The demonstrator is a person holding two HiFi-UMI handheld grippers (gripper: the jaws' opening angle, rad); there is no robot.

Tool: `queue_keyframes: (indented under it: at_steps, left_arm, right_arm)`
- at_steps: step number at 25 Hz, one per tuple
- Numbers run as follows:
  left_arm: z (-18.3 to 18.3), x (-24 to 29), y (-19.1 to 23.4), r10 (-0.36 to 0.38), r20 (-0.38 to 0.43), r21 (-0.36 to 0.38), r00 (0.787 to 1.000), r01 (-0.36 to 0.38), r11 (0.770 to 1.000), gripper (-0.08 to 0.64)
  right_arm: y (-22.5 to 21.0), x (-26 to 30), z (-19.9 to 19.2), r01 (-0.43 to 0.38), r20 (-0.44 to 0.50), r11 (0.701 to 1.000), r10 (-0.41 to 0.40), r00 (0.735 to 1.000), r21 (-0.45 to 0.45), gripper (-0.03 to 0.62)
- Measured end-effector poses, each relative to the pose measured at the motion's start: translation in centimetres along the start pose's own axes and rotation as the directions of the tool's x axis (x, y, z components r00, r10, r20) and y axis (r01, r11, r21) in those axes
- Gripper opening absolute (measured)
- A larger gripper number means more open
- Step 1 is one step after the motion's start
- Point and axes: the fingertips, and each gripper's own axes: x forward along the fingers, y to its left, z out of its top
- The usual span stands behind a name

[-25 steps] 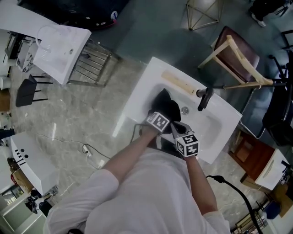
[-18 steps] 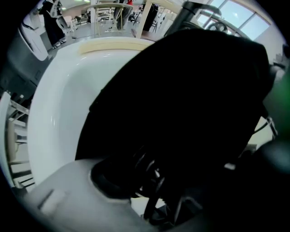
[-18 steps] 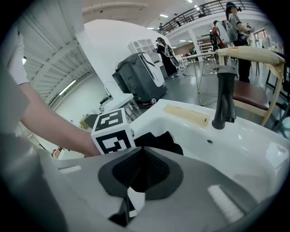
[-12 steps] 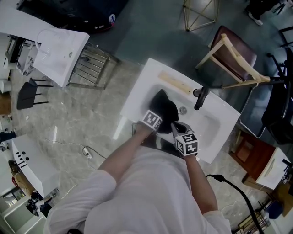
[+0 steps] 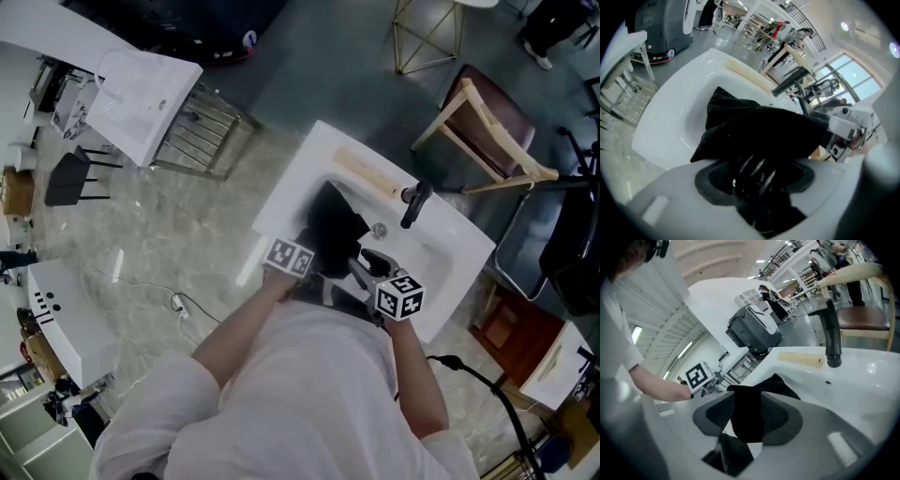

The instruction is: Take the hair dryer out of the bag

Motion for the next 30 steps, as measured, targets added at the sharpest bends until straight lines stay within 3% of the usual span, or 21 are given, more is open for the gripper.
queue_keyframes:
  at_steps: [4,7,14,17,23,30]
  left_arm:
    - [-0.6,-1.2,-0.7,-0.009,0.041,-0.009,0.999,0.010,1.000,0.258]
    - [-0.9,-1.8,-1.6,-0.018,0.063,-0.012,0.998,0.019,1.000,0.258]
    - [-1.5,-2.5,-3.4,-0.016,0.124,-0.059,0.992,0.024,0.998,0.258]
    - [-1.9,-2.7,-4.1,-0.024,0.145,-0.080,0.989,0.036,0.996,0.258]
    - [-2.4,-3.7,-3.8,-0.025,0.170,-0.100,0.985,0.043,0.994,0.258]
    - [-3.3,-5.4,-2.9,-0.067,0.175,-0.058,0.982,0.078,0.995,0.258]
  right_arm:
    - [-2.3,-1.0,0.2,0.031,0.034,0.997,-0.033,0.999,0.064,0.175]
    - [-3.8,-0.3,-0.2,0.057,-0.014,0.998,-0.057,0.998,0.028,0.172]
    - [-3.3,3.2,-2.0,-0.009,-0.167,0.996,-0.005,0.986,-0.085,0.180]
    - [-2.8,3.7,-3.0,-0.014,-0.212,0.992,-0.012,0.977,-0.124,0.101]
    - [-1.1,3.9,-2.7,-0.053,-0.193,0.990,0.027,0.981,-0.130,0.014]
    - [-1.8,4.3,-0.7,0.035,-0.152,0.991,-0.055,0.987,-0.129,0.012]
